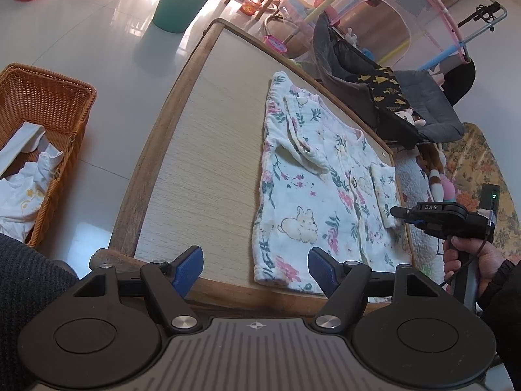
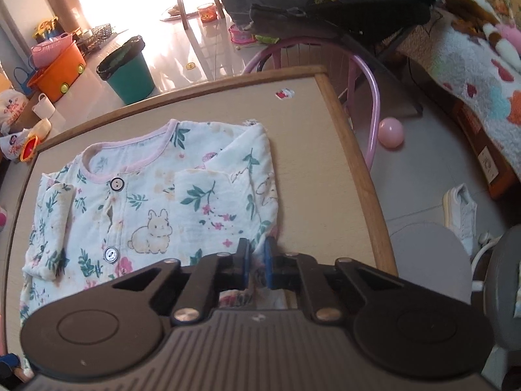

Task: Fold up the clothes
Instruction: 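Grasp the side edge with the right gripper and fold it over the body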

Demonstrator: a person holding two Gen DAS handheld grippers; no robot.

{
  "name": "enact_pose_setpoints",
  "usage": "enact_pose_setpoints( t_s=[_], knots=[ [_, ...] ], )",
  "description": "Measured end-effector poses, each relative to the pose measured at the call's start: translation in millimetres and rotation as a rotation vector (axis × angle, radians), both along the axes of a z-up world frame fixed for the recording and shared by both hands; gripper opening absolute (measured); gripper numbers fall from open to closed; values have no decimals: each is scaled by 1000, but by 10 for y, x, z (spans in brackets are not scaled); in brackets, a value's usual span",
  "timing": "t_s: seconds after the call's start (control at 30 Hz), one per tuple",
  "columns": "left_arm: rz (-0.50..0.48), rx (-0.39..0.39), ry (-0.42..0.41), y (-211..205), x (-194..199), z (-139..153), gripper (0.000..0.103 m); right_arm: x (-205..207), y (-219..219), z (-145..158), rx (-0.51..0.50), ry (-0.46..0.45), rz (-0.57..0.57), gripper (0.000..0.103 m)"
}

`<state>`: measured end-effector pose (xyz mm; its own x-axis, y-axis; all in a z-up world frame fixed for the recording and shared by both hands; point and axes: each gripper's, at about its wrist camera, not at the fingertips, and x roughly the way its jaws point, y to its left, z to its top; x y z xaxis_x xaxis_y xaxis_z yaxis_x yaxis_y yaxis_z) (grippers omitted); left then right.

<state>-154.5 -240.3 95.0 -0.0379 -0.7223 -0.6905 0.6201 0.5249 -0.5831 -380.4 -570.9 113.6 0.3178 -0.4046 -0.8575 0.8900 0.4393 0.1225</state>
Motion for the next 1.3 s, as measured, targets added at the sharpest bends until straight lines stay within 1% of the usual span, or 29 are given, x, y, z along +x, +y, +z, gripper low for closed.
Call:
enact_pose_setpoints(
  t_s=[0.13, 0.27, 0.47, 0.73, 0.93, 1.1, 1.3],
  knots=[
    [-2, -1, 0, -1, -1, 0, 74, 113, 122, 141, -96, 49, 57, 8],
    [1, -2, 2, 6, 4, -1, 74, 304, 304, 239, -208, 137, 144, 8],
    [10, -6, 10, 29, 14, 2, 74, 633, 628, 260, -354, 260, 288, 8],
    [11, -11, 17, 46, 24, 5, 74, 925, 905, 138, -387, 321, 398, 8],
    [10, -9, 16, 45, 27, 5, 74, 1079, 973, 2, -392, 360, 461, 8],
    [12, -6, 13, 42, 30, 7, 74, 1130, 1035, -53, -400, 372, 494, 9],
    [8, -6, 10, 37, 30, 9, 75, 1196, 1129, -175, -390, 391, 563, 11]
  ],
)
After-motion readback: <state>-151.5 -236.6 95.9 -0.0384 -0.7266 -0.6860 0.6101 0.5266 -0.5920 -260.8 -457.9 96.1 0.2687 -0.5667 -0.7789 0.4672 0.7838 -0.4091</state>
